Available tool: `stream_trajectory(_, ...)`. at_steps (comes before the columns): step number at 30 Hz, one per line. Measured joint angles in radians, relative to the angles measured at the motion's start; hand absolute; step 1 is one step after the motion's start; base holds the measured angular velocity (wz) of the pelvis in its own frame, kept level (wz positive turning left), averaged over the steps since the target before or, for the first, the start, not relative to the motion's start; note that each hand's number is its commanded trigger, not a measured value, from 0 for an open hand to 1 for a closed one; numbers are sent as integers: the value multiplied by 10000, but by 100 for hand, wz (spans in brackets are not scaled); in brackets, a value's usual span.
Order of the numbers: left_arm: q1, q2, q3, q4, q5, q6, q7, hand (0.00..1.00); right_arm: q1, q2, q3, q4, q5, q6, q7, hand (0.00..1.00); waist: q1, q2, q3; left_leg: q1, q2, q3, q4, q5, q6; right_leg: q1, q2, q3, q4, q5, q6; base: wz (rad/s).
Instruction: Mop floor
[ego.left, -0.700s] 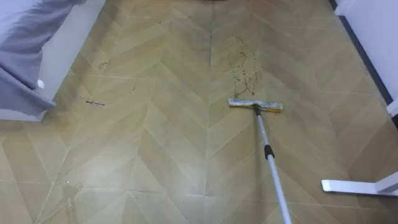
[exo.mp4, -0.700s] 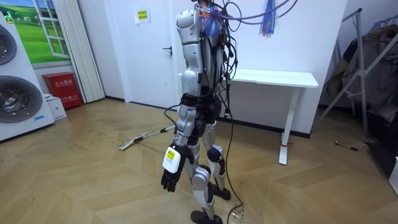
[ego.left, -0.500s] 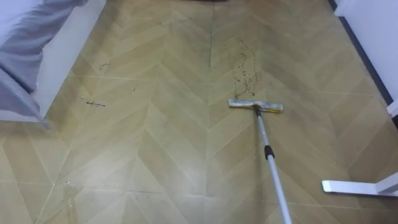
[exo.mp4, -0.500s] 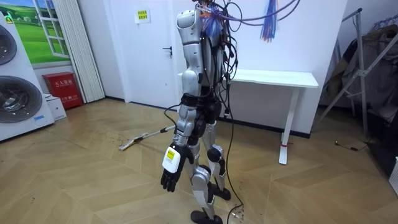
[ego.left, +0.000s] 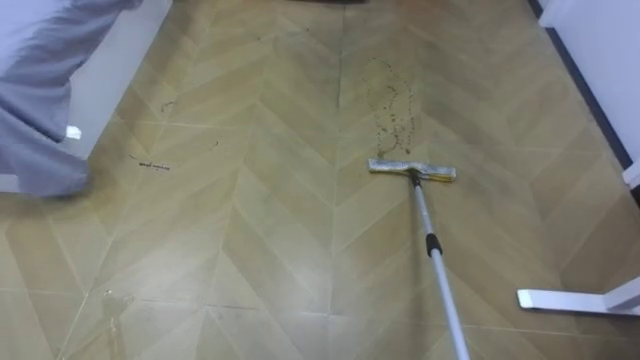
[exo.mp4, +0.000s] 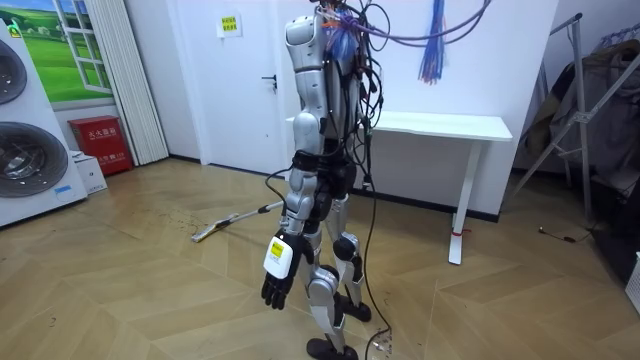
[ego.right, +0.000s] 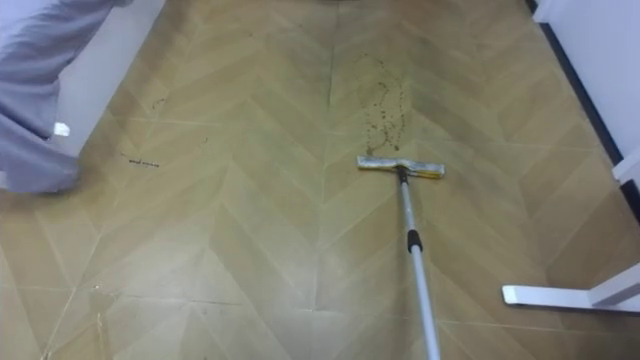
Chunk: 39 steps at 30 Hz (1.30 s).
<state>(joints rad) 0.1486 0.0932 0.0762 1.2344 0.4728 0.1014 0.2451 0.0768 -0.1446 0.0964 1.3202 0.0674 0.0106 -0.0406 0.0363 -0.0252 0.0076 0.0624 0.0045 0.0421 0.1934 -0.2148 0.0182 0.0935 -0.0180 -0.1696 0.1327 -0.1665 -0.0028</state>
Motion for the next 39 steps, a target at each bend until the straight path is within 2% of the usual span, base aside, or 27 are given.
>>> stream_trajectory(9,-93,6,-7,-4,0,-22,1,0,-52,0,33,-8,87,-9,-11,100,3,-17,-6,-241,0,1,32,0,0,-144,0,5,24,1,-1,0)
stream_trajectory(13,-128,37,-13,28,1,-168,0,0,-175,-4,318,112,493,-20,6,100,6,-92,-6,-351,1,1,52,1,2,-284,-5,-5,29,2,-4,0)
stream_trajectory(18,-168,62,-11,14,5,-199,43,0,-220,21,374,78,655,-21,218,100,-9,-219,-84,-691,-9,-62,140,2,2,-590,-14,-64,73,5,-7,3)
stream_trajectory(22,-455,64,-12,8,17,-207,51,0,-268,3,394,47,812,-87,288,100,-21,-201,-76,-1359,0,-187,615,2,2,-1160,-51,-121,435,6,-9,6)
stream_trajectory(24,-694,67,-11,129,16,-293,82,0,-393,-39,376,77,868,-175,286,100,-28,-187,-34,-1830,11,-198,857,2,2,-1609,-75,-254,709,3,-12,10)
stream_trajectory(26,-1089,63,-64,303,-38,-528,204,0,-629,-53,396,80,1018,-313,178,100,-29,-151,52,-2522,3,-219,1144,5,7,-2333,-127,-308,1089,-41,-84,7)
stream_trajectory(32,-1793,76,-444,425,-1250,-775,321,0,-1150,-105,402,176,1518,-438,-131,100,-42,-37,146,-4637,-21,-529,2406,-10,23,-4368,-243,-452,2497,-245,-240,11)
stream_trajectory(36,-1897,71,-570,438,-1755,-940,554,0,-1304,-183,613,176,2000,-548,-507,100,-17,101,235,-5810,-59,-657,3211,-39,-24,-5586,-359,-441,3479,-541,-344,9)
stream_trajectory(39,-1830,81,-609,420,-1862,-884,771,0,-1295,-190,884,318,2324,-548,-700,100,3,134,232,-6524,-108,-739,3844,-159,-100,-6367,-487,-474,4337,-848,-441,9)
